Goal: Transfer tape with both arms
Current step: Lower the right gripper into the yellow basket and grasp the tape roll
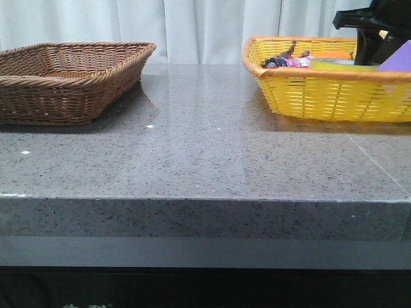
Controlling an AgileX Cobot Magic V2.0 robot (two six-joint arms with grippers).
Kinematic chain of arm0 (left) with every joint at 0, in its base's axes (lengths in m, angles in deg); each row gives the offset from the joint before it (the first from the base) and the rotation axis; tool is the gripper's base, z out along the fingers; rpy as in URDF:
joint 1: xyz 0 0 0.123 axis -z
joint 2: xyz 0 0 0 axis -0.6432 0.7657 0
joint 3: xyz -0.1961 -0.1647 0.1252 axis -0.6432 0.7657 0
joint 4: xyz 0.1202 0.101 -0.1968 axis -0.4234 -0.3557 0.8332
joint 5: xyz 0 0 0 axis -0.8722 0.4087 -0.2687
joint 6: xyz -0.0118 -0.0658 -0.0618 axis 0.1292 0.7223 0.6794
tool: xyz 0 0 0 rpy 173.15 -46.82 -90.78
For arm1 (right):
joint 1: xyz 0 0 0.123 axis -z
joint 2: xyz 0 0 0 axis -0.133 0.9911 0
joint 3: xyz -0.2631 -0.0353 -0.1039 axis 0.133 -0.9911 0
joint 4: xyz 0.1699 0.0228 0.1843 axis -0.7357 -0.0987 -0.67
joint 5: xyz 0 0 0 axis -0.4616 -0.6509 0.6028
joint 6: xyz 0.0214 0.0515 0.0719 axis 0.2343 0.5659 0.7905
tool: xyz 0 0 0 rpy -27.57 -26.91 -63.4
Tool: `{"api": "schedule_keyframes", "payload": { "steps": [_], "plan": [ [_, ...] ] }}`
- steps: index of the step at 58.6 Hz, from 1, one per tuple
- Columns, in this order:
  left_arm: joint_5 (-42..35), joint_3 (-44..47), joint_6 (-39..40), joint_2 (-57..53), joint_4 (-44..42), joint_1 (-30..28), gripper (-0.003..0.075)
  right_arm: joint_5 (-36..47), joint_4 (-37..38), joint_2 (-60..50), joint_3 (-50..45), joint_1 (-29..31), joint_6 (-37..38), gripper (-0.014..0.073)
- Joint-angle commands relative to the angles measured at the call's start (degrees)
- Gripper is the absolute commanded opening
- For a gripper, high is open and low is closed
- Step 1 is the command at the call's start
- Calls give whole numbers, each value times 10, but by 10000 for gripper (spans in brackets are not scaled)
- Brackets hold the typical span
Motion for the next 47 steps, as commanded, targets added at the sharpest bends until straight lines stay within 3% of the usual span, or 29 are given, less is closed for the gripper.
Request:
{"api": "schedule_keyframes", "payload": {
  "steps": [1, 12, 27, 47],
  "plan": [
    [-45, -22, 3, 6, 6, -1, 586, 29, 4, -37, 19, 3, -2, 200],
    [-45, -22, 3, 6, 6, -1, 586, 28, 4, -41, 19, 3, -3, 196],
    [-45, -22, 3, 6, 6, -1, 586, 27, 4, -44, 19, 3, -5, 67],
    [-45, -22, 3, 6, 6, -1, 586, 37, 4, -93, 19, 3, -5, 64]
  ]
}}
